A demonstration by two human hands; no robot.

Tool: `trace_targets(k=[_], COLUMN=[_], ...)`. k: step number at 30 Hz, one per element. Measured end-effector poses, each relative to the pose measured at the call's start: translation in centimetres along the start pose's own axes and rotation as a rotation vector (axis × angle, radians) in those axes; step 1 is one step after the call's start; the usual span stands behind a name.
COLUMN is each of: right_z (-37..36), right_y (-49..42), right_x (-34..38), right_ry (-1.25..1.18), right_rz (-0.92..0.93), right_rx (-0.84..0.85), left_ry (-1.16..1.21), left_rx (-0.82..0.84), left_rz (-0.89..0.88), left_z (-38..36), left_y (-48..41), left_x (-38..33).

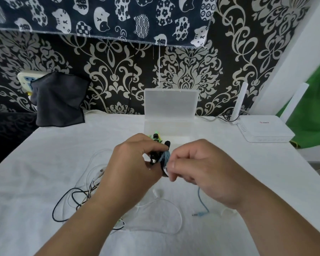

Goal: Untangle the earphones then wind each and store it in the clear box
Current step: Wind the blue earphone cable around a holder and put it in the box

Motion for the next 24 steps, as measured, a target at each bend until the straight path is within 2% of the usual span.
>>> trace_targets(k=[2, 5, 8, 13, 16, 20, 24], right_z=[-0.3, 1.0, 2.6, 3.4, 3.6, 3.1, 3.2], right_y=[0.0, -0.1, -0.2, -0.5, -0.9, -1.3, -1.2], right_x=[0.3, -0.2, -1.0, -2.5, -4.1, -5.5, -5.2], right_ry=[0.047, 0.002, 0.017, 0.102, 0.012, -0.085, -0.074], right_rz=[0.037, 0.064, 0.048, 0.005, -0.085, -0.192, -0.140], right_rx=[0.020, -0.134, -0.295, -0.416, -0.434, -0.379, -0.451], left_ry=[0.001, 0.003, 0.075, 0.198, 0.275, 0.361, 0.407], left_rx=[0.042, 0.084, 0.119, 0.174, 0.138, 0.063, 0.021], left_rz=[-0.029, -0.072, -0.014, -0.003, 0.011, 0.048, 0.085], left_z=[-0.5, -1.0, -1.1, -1.4, -1.2, -0.9, -0.9], left_y=[0.1, 0.4, 0.5, 0.6, 0.5, 0.4, 0.3], left_x=[-0.3, -0.8, -0.6, -1.1, -1.1, -0.8, -0.6])
Point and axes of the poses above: each hand's wrist, its own y-axis away from the middle knuckle, its own z-axis out of the back of the hand, x = y × z, the point moved 4 cm from there along -y, towards the middle knuckle, and after that the axes turned 3 degrees about x, right-handed, at the moved point
